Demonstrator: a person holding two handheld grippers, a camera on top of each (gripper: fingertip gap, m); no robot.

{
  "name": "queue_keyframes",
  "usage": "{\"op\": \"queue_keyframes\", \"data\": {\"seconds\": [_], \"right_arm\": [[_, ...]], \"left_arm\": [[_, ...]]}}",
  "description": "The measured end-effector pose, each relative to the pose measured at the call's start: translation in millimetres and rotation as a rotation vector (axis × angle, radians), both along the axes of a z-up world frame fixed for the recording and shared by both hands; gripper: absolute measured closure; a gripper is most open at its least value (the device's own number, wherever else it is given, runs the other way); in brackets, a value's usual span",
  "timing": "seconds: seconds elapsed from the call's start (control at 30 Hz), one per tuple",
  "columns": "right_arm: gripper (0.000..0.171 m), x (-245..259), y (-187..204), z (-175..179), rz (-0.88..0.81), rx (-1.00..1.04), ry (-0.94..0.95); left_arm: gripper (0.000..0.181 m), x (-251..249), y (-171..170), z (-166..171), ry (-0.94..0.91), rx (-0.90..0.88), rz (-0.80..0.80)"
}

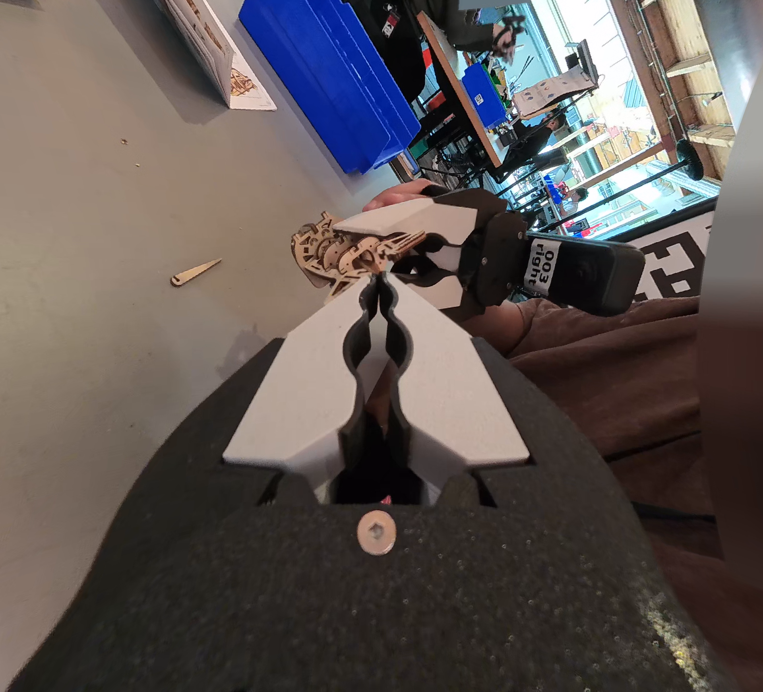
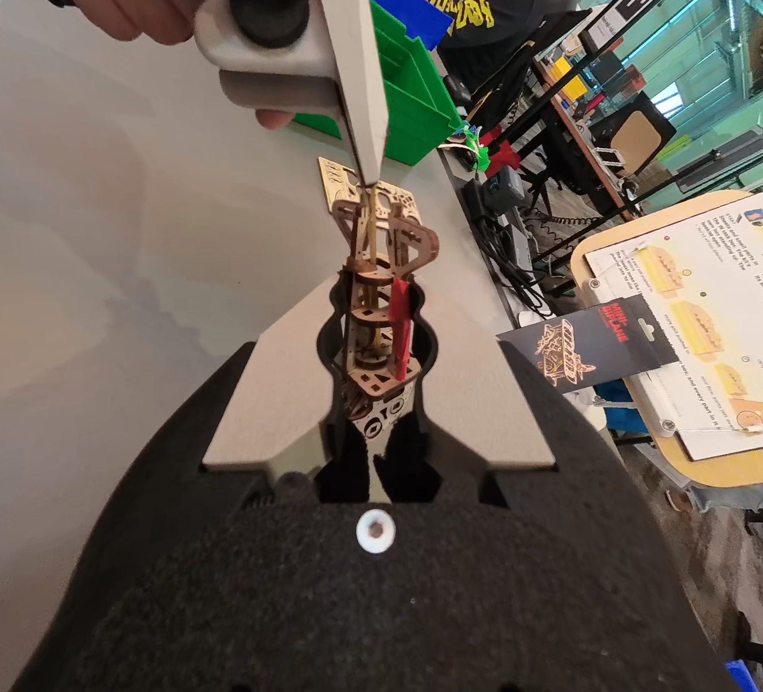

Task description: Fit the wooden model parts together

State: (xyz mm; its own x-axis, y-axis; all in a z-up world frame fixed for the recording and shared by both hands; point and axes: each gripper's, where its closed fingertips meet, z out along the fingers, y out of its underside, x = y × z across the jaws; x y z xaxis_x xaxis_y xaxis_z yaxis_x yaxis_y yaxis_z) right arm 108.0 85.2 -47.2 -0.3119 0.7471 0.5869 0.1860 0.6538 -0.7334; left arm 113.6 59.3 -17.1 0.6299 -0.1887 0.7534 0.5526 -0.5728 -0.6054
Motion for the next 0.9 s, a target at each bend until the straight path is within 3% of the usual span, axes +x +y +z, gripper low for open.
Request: {"op": "queue_keyframes", "data": {"seconds": [0.03, 0.9], "right_arm": [[0.144, 0.4, 0.2, 0.8, 0.002, 0.009, 0.006], [0.144, 1.1, 4.5, 13.3, -0.026, 0.026, 0.109]], "left_arm": [[0.181, -1.0, 0.4, 0.2, -0.003, 0.0, 0.007], [0.181, -3.4, 1.2, 1.2, -0.068, 0.011, 0.045]]}}
